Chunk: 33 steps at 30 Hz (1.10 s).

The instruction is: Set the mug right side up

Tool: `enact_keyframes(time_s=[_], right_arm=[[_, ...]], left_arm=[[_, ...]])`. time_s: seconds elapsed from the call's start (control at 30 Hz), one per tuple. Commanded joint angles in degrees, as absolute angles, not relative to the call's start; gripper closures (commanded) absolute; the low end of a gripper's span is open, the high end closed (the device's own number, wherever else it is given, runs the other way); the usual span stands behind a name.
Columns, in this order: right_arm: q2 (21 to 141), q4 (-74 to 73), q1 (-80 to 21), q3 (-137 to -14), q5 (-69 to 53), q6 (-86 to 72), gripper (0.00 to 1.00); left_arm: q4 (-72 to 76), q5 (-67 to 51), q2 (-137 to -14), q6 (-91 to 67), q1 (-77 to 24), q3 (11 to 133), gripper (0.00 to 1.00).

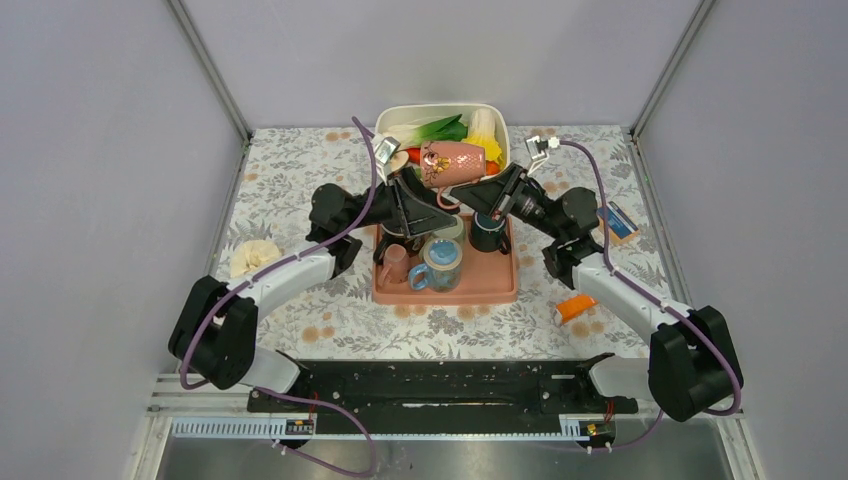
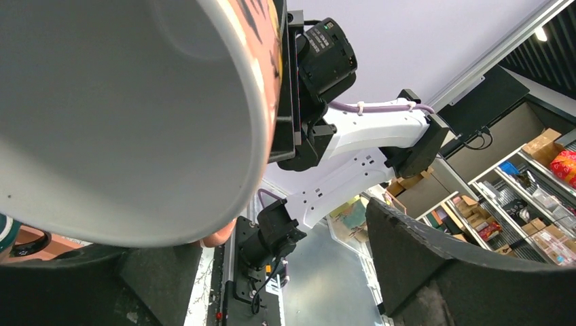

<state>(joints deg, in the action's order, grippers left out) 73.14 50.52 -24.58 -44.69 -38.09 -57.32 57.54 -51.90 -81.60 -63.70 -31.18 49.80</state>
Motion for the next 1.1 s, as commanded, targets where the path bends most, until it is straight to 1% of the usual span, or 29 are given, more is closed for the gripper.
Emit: enact_keyframes(time_s=[0.0, 0.07, 0.33, 0.53, 0.73, 0.9, 1.0, 1.03, 1.07], right_arm=[[72.5, 57.6, -26.1, -44.7, -35.2, -55.5, 1.0], [72.8, 58.2, -26.5, -43.8, -34.3, -54.4, 1.0], [73.4, 60.8, -27.9, -40.7, -33.8, -50.1, 1.0], [73.3, 61.4, -28.4, -39.1, -33.9, -47.0, 1.0], [72.6, 61.3, -28.5, -38.3, -34.0, -45.2, 1.0], [72.0, 61.1, -28.4, -38.1, -34.2, -44.3, 1.0], [71.7, 61.1, -28.4, -38.4, -34.3, -44.2, 1.0], [71.4, 61.1, -28.4, -38.7, -34.4, -44.3, 0.98], [71.3, 61.1, -28.4, -39.0, -34.6, -44.3, 0.93]], left_arm=[[63.4, -50.9, -81.7, -64.4, -31.5, 52.5, 0.13], [63.8, -50.9, -81.8, -64.9, -31.5, 52.5, 0.16], [64.4, -51.1, -81.7, -66.0, -31.5, 53.0, 0.36], [63.5, -51.0, -81.8, -66.4, -31.4, 53.3, 0.62], [62.8, -50.8, -82.1, -66.2, -31.4, 53.4, 0.77], [62.0, -50.9, -81.9, -65.7, -31.4, 53.4, 1.0], [61.6, -50.8, -81.7, -65.2, -31.4, 53.2, 1.0], [61.7, -50.9, -81.5, -65.1, -31.4, 53.1, 1.0], [61.9, -50.8, -81.4, -65.1, -31.3, 52.9, 1.0]])
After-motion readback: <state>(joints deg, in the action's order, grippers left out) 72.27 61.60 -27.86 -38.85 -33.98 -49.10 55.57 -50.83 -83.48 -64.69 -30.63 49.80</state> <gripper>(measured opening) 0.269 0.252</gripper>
